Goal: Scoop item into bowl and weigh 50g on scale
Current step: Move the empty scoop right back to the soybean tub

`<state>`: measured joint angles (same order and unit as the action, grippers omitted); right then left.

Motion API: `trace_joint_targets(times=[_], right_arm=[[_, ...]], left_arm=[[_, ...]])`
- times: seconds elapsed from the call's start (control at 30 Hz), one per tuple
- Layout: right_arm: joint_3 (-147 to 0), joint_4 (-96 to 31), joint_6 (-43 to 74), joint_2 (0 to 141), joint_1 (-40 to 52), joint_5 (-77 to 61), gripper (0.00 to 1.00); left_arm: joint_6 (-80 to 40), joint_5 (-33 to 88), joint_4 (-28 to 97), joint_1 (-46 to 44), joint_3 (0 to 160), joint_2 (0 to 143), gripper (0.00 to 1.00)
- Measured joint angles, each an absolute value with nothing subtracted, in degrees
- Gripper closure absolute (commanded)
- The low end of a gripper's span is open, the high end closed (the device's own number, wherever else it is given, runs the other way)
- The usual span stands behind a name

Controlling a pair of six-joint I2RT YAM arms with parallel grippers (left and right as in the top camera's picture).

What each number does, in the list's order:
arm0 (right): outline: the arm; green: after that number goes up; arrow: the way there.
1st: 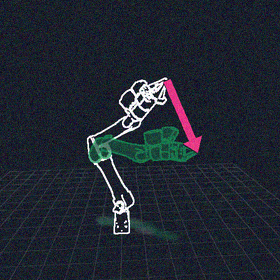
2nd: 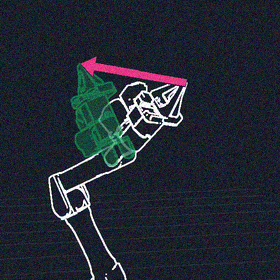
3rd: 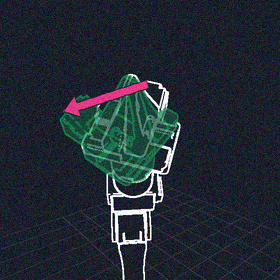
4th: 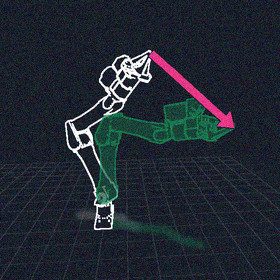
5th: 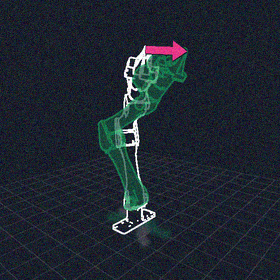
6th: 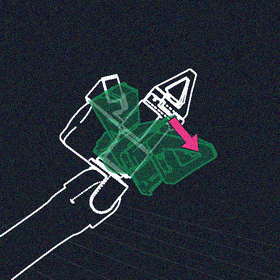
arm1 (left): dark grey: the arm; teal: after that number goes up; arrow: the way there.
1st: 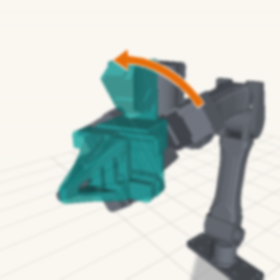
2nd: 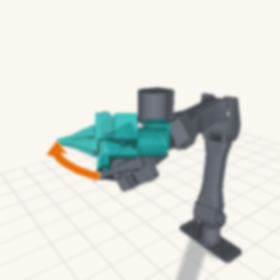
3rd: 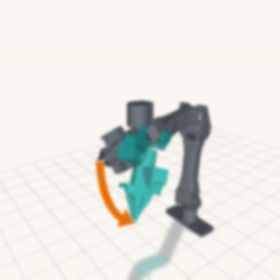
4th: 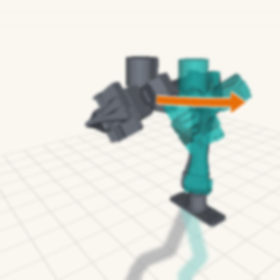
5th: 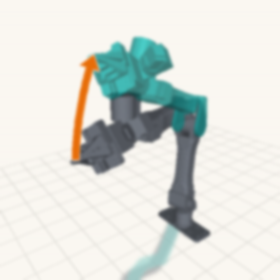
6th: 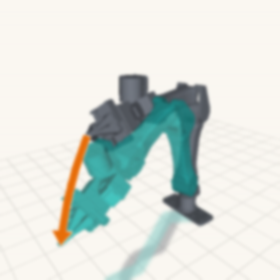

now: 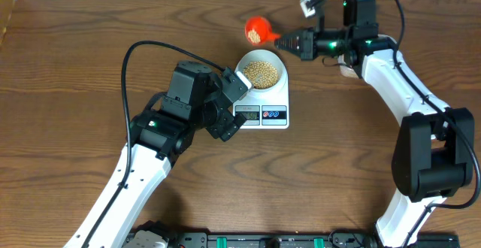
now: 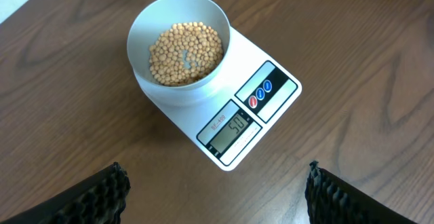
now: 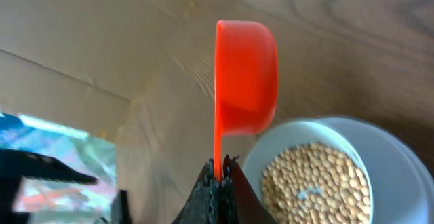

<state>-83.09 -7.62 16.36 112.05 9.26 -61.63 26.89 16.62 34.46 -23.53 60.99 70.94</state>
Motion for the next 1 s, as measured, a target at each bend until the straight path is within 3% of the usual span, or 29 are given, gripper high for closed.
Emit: trace_joint_targets(times=[0.4, 1.0], right_arm=[[-83.1, 4.2, 36.9, 112.1, 0.9, -63.7, 0.99], [-83.1, 0.3, 41.5, 112.1, -19.1, -68.1, 0.98]], left_arm=[[26.9, 16.6, 34.5, -23.5, 61.0, 70.9, 0.14], [26.9, 16.6, 34.5, -23.5, 61.0, 70.9, 0.14]])
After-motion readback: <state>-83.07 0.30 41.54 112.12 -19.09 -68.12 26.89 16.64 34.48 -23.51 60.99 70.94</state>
